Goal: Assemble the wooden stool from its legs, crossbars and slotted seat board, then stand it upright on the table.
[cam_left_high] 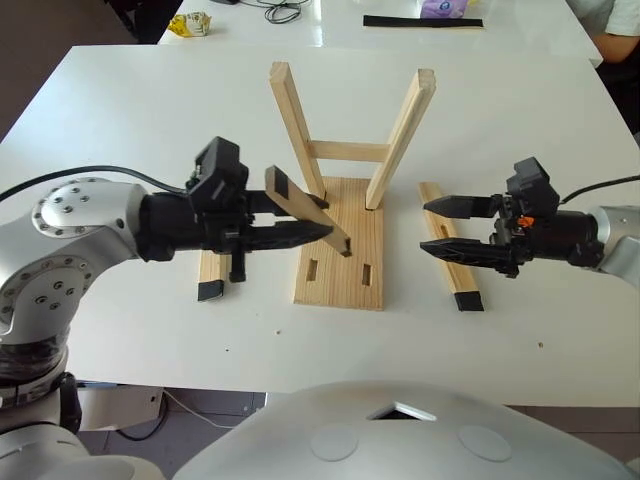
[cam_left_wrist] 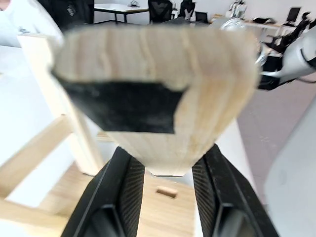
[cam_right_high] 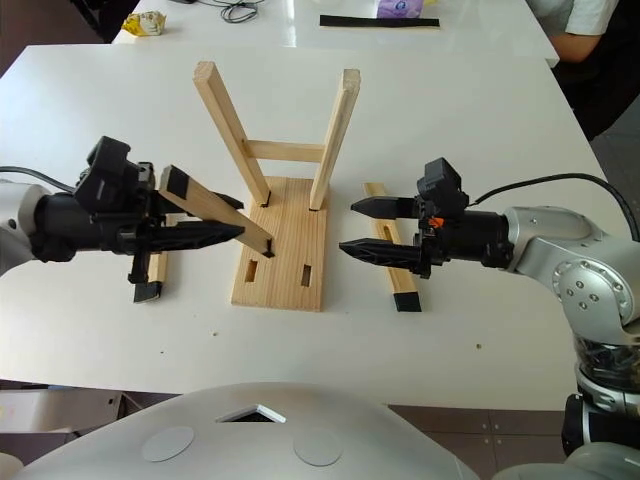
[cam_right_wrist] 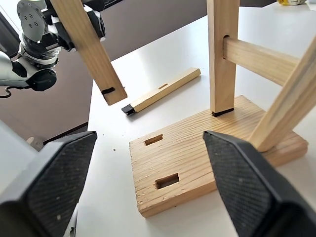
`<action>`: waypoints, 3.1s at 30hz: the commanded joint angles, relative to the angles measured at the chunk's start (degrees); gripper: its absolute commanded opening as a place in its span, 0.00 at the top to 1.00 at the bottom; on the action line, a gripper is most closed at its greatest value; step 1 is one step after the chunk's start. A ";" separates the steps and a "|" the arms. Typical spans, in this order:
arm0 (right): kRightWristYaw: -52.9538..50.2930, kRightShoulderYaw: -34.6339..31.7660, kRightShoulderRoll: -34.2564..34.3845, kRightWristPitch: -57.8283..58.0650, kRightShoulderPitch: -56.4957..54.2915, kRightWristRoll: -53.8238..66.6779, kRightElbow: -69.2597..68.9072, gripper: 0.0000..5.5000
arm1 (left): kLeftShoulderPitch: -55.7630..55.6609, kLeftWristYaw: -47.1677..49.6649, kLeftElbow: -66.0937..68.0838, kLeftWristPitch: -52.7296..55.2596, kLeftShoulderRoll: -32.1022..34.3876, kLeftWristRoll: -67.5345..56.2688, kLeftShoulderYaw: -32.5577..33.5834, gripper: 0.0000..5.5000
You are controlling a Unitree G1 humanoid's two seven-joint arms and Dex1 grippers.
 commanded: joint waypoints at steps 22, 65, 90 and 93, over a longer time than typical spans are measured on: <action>-10.65 -12.85 3.63 -3.88 11.55 3.47 -6.86 0.28 | -1.55 -24.92 58.32 -60.29 -1.27 37.86 -1.55 0.76; -10.86 -10.61 1.61 -3.97 7.85 3.12 -4.96 0.28 | 3.64 -32.17 55.75 -54.16 -1.62 36.91 -5.49 0.76; -7.99 -5.38 0.38 -3.99 5.19 0.47 -4.55 0.28 | 1.10 -30.55 51.84 -45.13 -4.10 37.98 -11.63 0.76; -7.68 -5.15 0.06 -3.97 5.10 -0.13 -4.39 0.28 | 2.08 -28.17 51.83 -49.77 -4.86 40.49 -11.82 0.76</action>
